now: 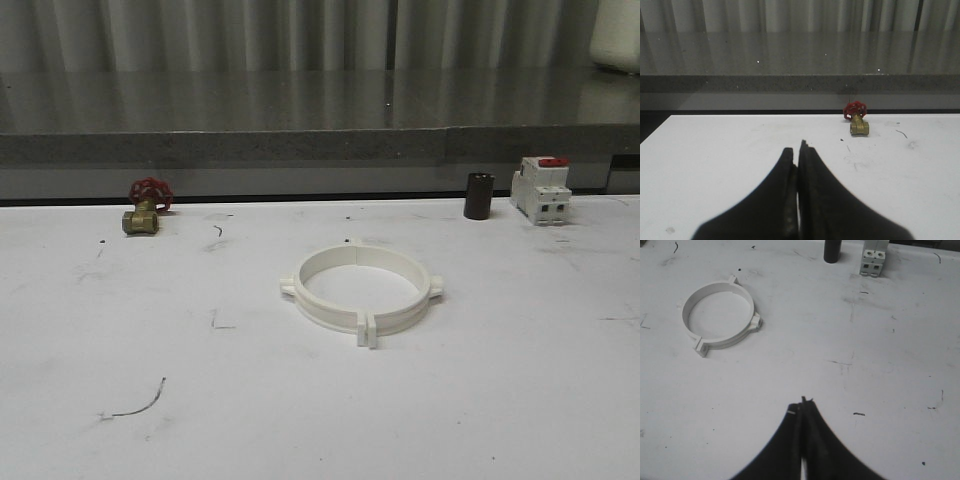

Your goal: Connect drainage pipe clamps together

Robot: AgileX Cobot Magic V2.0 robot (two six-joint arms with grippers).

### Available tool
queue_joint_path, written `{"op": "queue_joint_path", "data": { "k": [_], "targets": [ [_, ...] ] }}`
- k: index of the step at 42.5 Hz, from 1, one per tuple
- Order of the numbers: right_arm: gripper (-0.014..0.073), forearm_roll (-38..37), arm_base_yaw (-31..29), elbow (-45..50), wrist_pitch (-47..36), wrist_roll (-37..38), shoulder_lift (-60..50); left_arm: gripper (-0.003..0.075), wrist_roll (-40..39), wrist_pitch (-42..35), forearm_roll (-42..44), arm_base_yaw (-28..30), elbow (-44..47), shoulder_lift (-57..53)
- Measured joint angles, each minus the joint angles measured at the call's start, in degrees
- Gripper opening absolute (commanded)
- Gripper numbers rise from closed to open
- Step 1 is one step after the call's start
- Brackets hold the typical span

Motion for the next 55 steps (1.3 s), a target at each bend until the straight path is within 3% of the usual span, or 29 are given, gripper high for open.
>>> {"op": "queue_joint_path", "data": {
  "k": [55],
  "targets": [
    [-0.0116,0.0,0.0,0.0,0.0,0.0,0.0,-0.002,0.0,-1.6,1.7,0.0,0.0,0.0]
  ]
}}
